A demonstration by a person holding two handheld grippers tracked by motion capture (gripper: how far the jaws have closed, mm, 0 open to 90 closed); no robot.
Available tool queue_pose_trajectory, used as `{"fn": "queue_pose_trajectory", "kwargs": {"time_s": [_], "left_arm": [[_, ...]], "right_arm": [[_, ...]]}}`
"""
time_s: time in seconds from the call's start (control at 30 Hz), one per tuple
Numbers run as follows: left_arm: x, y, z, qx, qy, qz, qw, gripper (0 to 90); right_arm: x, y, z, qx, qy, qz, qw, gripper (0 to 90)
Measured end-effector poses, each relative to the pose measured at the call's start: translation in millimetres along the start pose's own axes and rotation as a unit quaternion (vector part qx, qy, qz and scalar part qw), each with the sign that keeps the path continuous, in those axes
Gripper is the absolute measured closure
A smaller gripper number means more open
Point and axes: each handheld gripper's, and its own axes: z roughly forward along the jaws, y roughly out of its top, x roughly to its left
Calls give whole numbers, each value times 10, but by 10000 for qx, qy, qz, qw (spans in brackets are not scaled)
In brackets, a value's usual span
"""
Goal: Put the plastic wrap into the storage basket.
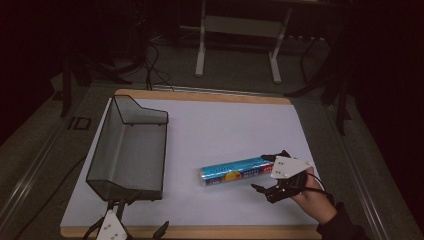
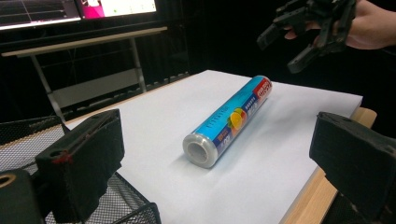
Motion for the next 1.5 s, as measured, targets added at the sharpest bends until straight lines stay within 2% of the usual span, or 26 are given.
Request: {"fn": "queue_pose_trajectory", "kwargs": {"time_s": [0.07, 0.13, 0.17, 0.23, 0.27, 0.37, 0.47, 0.67, 0.73, 0.83, 0.87, 1.0, 1.03, 1.07, 1.2, 1.23, 1.27, 1.3, 1.4, 1.43, 1.47, 1.5], "left_arm": [[1, 0, -2, 2, 1, 4, 10000, 40], [3, 0, -2, 2, -3, -3, 10000, 40], [3, 0, -2, 3, -4, -1, 10000, 40], [2, 0, -3, 3, -7, 3, 10000, 40], [1, 0, -3, 3, -6, 4, 10000, 40], [4, 0, -3, 4, -4, -4, 10000, 40], [4, -1, -1, 7, -8, -7, 10000, 40], [6, -1, -1, 13, -12, -6, 10000, 40], [6, -2, -1, 14, -12, -5, 10000, 40], [6, -1, -5, 0, -22, 0, 10000, 40], [6, -2, -6, 1, -18, 2, 10000, 40], [5, -2, -6, 5, -22, 3, 10000, 40], [5, -3, -6, 6, -19, 6, 10000, 40], [5, -3, -7, 7, -18, 6, 10000, 40], [3, -5, -5, 14, -21, 1, 10000, 40], [3, -5, -4, 15, -21, 4, 10000, 40], [3, -5, -4, 15, -21, 4, 10000, 40], [4, -5, -6, 15, -24, 4, 10000, 40], [8, -6, -6, 20, -19, 2, 10000, 40], [8, -6, -6, 20, -19, 2, 10000, 40], [8, -7, -5, 28, -16, 12, 10000, 40], [8, -7, -5, 28, -16, 12, 10000, 40]], "right_arm": [[-28, 19, 46, 147, -17, -110, 9998, 133], [-68, 38, 94, 305, 187, -79, 9993, 134], [-79, 47, 119, 398, 207, -87, 9990, 134], [-98, 63, 177, 644, 297, -151, 9974, 139], [-97, 75, 204, 809, 266, -178, 9962, 146], [-125, 98, 297, 1240, 324, -2, 9918, 117], [-142, 104, 342, 1331, 406, 139, 9902, 109], [-272, 161, 498, 1739, 730, 375, 9813, 97], [-292, 185, 553, 1863, 539, 439, 9800, 97], [-309, 208, 591, 1929, 640, 328, 9786, 88], [-307, 238, 639, 1973, 610, 187, 9783, 88], [-262, 281, 757, 2283, 649, -169, 9713, 89], [-249, 289, 786, 2304, 579, -281, 9710, 89], [-243, 297, 813, 2358, 640, -348, 9691, 89], [-251, 316, 929, 2546, 636, -499, 9637, 95], [-261, 313, 960, 2622, 645, -559, 9612, 95], [-261, 313, 960, 2622, 645, -559, 9612, 95], [-267, 299, 1017, 2772, 599, -788, 9557, 108], [-279, 288, 1102, 3000, 686, -862, 9475, 127], [-279, 288, 1102, 3000, 686, -862, 9475, 127], [-279, 288, 1151, 3089, 731, -918, 9438, 127], [-279, 288, 1151, 3089, 731, -918, 9438, 127]]}}
